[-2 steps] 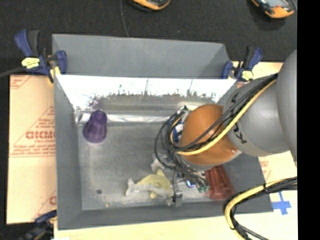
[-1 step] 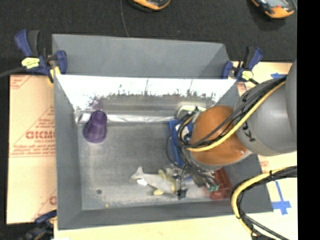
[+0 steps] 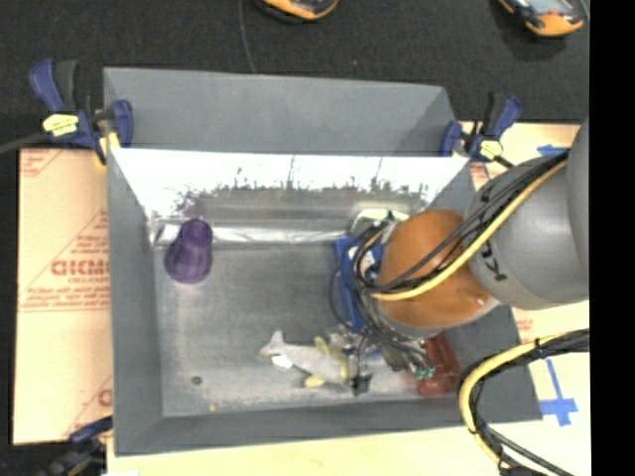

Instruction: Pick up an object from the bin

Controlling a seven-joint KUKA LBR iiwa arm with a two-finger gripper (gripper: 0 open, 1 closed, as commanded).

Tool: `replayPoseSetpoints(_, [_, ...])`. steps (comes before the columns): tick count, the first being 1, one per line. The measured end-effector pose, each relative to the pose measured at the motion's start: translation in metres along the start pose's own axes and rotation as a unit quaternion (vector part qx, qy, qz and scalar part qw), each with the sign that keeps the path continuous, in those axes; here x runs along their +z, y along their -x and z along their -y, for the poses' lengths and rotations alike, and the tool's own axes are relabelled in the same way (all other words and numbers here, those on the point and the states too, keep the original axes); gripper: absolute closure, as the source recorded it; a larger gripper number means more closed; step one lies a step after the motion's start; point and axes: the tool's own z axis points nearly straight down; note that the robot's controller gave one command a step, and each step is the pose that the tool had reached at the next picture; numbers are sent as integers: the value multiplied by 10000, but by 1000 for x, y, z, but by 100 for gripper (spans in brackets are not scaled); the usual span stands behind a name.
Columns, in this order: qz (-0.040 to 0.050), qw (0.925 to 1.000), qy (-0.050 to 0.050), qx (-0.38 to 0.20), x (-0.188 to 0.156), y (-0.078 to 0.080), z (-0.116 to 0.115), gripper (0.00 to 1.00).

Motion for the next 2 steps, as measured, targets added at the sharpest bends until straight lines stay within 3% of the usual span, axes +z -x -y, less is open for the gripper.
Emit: replayPoseSetpoints(2, [-38,9999,15,-166,-141,6,0,100])
